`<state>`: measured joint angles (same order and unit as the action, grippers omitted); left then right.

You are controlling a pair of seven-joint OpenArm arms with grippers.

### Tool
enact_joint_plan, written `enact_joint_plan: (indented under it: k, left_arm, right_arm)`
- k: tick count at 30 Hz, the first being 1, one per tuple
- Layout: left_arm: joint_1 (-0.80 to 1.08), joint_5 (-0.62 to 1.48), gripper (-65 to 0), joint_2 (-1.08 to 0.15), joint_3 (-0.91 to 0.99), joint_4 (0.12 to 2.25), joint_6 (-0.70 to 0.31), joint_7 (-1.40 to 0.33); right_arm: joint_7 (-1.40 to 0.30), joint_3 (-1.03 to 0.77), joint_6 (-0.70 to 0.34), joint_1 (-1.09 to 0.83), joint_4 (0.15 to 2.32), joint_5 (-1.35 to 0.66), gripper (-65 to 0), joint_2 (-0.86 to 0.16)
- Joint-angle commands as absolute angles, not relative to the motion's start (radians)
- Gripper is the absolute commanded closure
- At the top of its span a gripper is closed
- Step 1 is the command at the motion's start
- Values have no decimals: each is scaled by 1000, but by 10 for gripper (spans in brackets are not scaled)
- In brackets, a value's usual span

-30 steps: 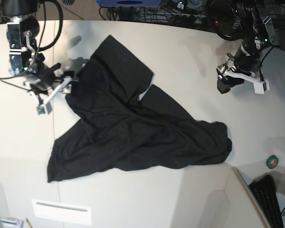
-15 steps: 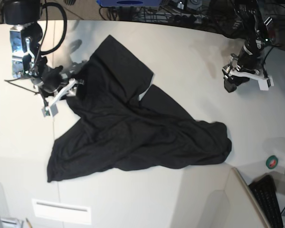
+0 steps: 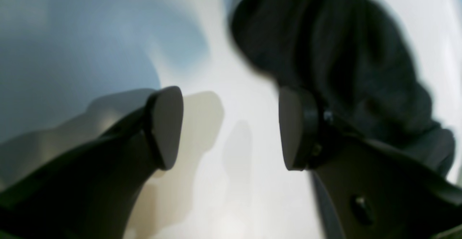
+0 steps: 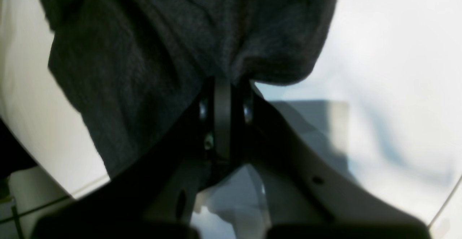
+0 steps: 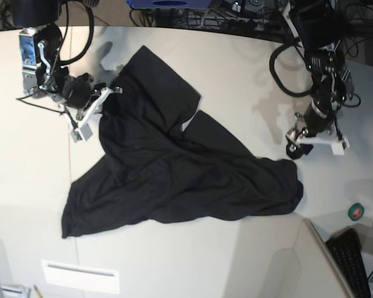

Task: Layout the t-shirt on the table in an organized manner, then fold the t-shirt properly
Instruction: 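Grasp new edges of the shirt with both grippers, then lift the shirt and drag it flat, grippers spread apart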

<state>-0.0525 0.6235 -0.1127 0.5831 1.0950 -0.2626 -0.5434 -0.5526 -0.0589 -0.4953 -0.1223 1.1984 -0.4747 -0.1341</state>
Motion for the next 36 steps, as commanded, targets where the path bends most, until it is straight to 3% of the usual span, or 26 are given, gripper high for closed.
enact_joint_plan:
  k: [1,12,17,24,26,29,33,36]
  left_arm:
    - [-82,636,-397,-124,605,1089,-272,-530]
    - [-277,630,-397,-127,673,845,-272,-527]
    - [-323,593,-395,-147,573,776,-272,-526]
    - [-340,568,-387,-168,575,661,-272,-407]
    - [-331,570,-276,-171,575,662,-272,-407]
    - [-292,568,0,-174,575,699,-272,-407]
    - [-216,568,0,-197,573,783,-272,-409]
    - [-136,568,0,-200,572,960,-272,-467]
  right_arm:
    - [-578,-62,-495,-119,1213,-463,0,-143]
    - [-579,-62,-495,-131,1213,-460,0,-143]
    - [-579,-62,-495,-131,1213,-458,0,-145]
    - [-579,-62,-496,-133,1213,-458,0,-145]
    - [-579,-62,-496,-133,1214,-458,0,-147]
    - [-579,-64,-496,-133,1218,-458,0,-154]
    - [-579,-68,-492,-199,1365,-460,0,-171]
    - [-581,-105,-492,-259,1511,-458,0,-170]
